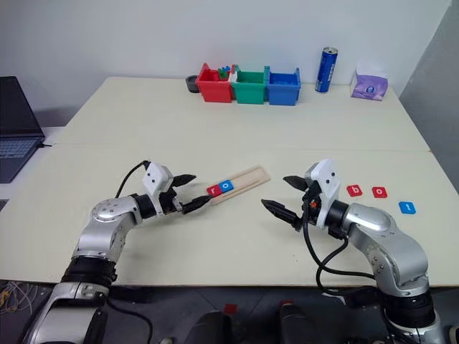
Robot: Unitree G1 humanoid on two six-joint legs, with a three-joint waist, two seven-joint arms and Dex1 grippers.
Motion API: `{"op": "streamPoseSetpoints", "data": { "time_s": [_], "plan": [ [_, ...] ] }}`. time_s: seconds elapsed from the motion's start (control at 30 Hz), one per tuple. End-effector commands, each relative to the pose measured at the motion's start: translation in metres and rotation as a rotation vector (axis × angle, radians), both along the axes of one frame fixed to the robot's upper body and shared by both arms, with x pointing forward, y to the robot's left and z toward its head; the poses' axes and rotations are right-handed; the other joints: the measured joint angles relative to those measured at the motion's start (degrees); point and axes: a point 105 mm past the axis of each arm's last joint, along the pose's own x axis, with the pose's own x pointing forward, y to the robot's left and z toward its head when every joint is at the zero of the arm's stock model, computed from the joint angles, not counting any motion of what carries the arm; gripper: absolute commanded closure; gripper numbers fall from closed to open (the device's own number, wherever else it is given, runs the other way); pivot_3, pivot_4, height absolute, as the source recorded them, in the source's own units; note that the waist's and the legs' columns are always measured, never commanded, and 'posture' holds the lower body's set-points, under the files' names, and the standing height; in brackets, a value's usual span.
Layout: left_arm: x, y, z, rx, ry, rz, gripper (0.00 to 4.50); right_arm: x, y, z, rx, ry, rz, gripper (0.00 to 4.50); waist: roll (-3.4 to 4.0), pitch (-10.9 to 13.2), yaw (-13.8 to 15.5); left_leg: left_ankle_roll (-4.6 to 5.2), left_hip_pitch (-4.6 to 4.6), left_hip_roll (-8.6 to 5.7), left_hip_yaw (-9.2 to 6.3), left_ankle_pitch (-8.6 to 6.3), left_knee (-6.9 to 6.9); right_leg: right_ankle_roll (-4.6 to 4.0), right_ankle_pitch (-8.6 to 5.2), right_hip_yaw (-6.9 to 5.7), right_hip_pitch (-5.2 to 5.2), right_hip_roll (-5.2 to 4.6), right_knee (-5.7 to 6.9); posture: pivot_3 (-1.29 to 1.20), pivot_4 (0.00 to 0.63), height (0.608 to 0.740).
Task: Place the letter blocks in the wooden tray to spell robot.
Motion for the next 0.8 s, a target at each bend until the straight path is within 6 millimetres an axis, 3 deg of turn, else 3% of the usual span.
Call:
{"op": "streamPoseSetpoints", "data": {
  "time_s": [0.03,0.3,0.57,0.8],
  "plan": [
    [0.005,-0.007,0.000,0.016,-0.007,-0.059,0.00,-0.005,-0.001,0.009,0.010,-0.045,0.000,0.02,0.00,0.00,0.00,0.00,-0.01,0.00,-0.01,0.00,0.00,0.00,0.00,-0.01,-0.01,0.00,0.01,0.00,0.150,0.740],
    [0.019,-0.013,-0.008,0.047,0.026,-0.091,0.00,-0.010,0.000,0.010,0.015,-0.038,-0.011,0.02,-0.01,0.01,-0.03,0.00,-0.05,-0.01,-0.06,0.00,0.01,0.01,-0.01,-0.05,-0.02,0.01,0.02,0.00,0.150,0.740],
    [0.019,-0.018,-0.018,0.071,0.080,-0.147,0.00,-0.013,0.001,0.010,0.019,-0.032,-0.018,0.02,-0.01,0.00,-0.04,0.00,-0.05,-0.01,-0.06,0.00,0.01,0.03,-0.02,-0.06,-0.02,0.01,0.02,0.00,0.150,0.740],
    [0.023,-0.023,-0.010,0.045,0.062,-0.158,0.00,-0.013,0.001,0.010,0.019,-0.032,-0.023,0.02,-0.01,0.01,-0.03,0.00,-0.07,-0.02,-0.07,0.00,0.02,0.03,-0.01,-0.07,-0.02,0.01,0.03,0.00,0.150,0.740]
  ]
}}
